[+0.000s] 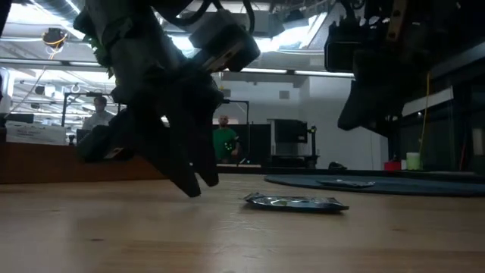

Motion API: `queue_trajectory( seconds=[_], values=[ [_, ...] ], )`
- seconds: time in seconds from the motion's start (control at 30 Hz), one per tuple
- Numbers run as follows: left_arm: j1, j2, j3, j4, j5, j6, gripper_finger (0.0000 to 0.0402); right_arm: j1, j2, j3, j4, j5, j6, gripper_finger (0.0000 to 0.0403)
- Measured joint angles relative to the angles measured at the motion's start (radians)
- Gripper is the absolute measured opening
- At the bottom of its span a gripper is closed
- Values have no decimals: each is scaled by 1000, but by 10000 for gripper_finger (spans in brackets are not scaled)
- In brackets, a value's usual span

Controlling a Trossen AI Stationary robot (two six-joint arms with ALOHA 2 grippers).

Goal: Pick & Place Tea
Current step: Put the black tea bag into the middle section of the wooden organizer

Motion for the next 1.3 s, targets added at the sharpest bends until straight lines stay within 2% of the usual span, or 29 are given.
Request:
queue_trajectory(
  seconds=[0.5, 0.8, 1.3],
  values=[
    [-17, 4, 0, 5, -127, -98, 75, 45, 144, 0, 151, -26, 25, 8],
    [17, 51, 1, 162, -105, -95, 75, 45, 206, 15, 202, -81, 21, 9],
    [40, 59, 1, 129, -73, -44, 75, 45, 215, 51, 144, -84, -19, 9]
  ],
)
